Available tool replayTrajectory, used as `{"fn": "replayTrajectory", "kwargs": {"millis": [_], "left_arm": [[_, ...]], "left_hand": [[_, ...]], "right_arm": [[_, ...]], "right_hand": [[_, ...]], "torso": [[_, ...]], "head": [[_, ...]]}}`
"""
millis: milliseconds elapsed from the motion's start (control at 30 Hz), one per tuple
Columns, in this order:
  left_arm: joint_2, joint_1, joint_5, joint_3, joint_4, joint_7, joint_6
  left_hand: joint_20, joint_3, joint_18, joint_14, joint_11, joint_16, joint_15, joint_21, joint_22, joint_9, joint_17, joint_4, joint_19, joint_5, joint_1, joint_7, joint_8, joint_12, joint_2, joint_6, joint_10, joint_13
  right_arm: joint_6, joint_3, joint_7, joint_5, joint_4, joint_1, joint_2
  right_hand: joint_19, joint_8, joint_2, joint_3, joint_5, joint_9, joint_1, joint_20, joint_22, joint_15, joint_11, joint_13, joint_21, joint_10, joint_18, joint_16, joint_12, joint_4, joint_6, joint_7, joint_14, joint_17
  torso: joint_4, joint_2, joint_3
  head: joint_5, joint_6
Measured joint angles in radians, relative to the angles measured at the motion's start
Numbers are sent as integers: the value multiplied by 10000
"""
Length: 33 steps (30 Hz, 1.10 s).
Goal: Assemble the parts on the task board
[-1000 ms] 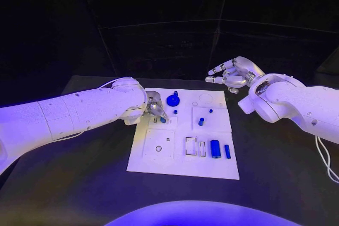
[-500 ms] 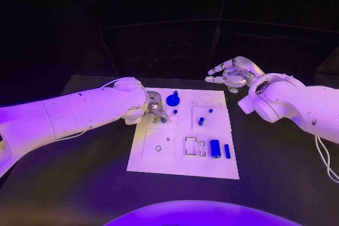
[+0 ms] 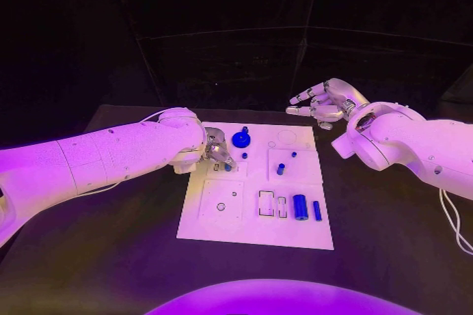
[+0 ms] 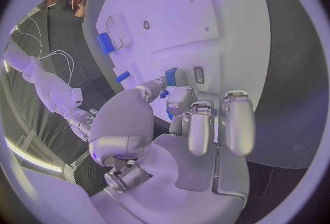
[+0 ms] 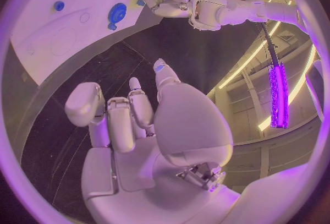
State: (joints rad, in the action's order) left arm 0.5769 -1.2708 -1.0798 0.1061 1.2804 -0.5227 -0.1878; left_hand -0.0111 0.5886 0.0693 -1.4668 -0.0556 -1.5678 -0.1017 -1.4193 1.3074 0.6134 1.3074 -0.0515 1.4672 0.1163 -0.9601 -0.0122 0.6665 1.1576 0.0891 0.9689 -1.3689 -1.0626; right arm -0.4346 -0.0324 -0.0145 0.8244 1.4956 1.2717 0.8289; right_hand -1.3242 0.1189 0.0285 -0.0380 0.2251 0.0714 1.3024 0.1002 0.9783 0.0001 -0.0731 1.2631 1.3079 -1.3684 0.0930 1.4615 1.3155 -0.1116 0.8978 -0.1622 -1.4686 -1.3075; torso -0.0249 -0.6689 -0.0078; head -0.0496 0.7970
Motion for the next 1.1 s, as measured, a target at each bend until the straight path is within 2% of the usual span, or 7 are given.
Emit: {"fn": "replayTrajectory", "kwargs": {"millis": [300,500,700,800,900,967,1100], "left_arm": [[40,23,2,16,-33,0,54],[293,-8,2,12,94,0,185],[546,-251,8,-39,284,1,316],[657,-334,50,-188,347,1,370],[737,-415,124,-453,378,7,410],[768,-505,180,-634,334,14,403],[733,-757,267,-804,-104,28,274]], "left_hand": [[23,-1917,1,0,35,0,0,0,-1,-1,0,-763,-23,-254,932,-2,41,44,385,145,-37,-49],[37,-3052,1,36,36,0,-36,0,8,-1,0,-1027,-37,-576,841,13,41,44,294,160,-36,-12],[37,-3607,1,36,0,0,-35,45,7,-2,0,-1107,-37,-576,591,13,0,-36,223,160,2,110],[36,-3874,0,36,28,0,-35,127,-33,-2,0,-1162,-37,-576,435,-42,0,-174,182,104,102,233],[36,-4222,0,36,97,0,-35,289,-244,-34,0,-1209,-37,-576,166,-123,-172,-625,50,-139,425,725],[36,-4347,0,30,185,0,-29,382,-374,-160,0,-1192,-37,-576,-119,-206,-391,-916,-18,-392,618,1051],[-92,-4642,-1,-3,383,0,183,518,-581,-616,0,-1161,-81,-576,-587,-479,-990,-1183,-257,-774,816,1385]], "right_arm": [[-1,0,4,0,-6,0,-4],[-1,0,5,0,-30,0,0],[-1,0,5,0,-76,0,-1],[-1,0,5,0,-108,0,-11],[-1,0,6,0,-139,0,-30],[-1,0,8,0,-165,0,-43],[0,0,10,0,-197,0,-62]], "right_hand": [[0,0,0,-33,-5,0,0,0,-36,0,0,-22,0,0,0,0,0,-33,0,0,0,1],[0,0,1,-33,-5,0,1,0,-46,0,0,-21,0,0,-1,0,0,-33,0,0,0,1],[0,0,1,-33,-5,0,1,0,-46,0,0,-21,0,0,0,0,0,-33,0,0,0,1],[0,0,1,-33,-6,0,1,0,-46,0,0,-21,0,0,-1,0,0,-33,0,0,0,1],[0,0,1,-33,-5,0,1,0,-46,0,0,-21,0,0,-1,0,0,-33,0,0,0,1],[0,0,1,-33,-5,0,1,0,-46,0,0,-20,0,0,-1,0,0,-33,0,0,0,1],[0,0,1,-33,-6,0,1,0,-45,0,0,-32,0,0,0,0,0,-33,0,0,0,2]], "torso": [[-1,0,0],[-1,1,-4],[-1,4,-2],[-1,4,-2],[-1,4,-2],[-1,4,-3],[-1,4,-3]], "head": [[8,-23],[28,-49],[28,-59],[26,-79],[25,-97],[34,-111],[38,-137]]}}
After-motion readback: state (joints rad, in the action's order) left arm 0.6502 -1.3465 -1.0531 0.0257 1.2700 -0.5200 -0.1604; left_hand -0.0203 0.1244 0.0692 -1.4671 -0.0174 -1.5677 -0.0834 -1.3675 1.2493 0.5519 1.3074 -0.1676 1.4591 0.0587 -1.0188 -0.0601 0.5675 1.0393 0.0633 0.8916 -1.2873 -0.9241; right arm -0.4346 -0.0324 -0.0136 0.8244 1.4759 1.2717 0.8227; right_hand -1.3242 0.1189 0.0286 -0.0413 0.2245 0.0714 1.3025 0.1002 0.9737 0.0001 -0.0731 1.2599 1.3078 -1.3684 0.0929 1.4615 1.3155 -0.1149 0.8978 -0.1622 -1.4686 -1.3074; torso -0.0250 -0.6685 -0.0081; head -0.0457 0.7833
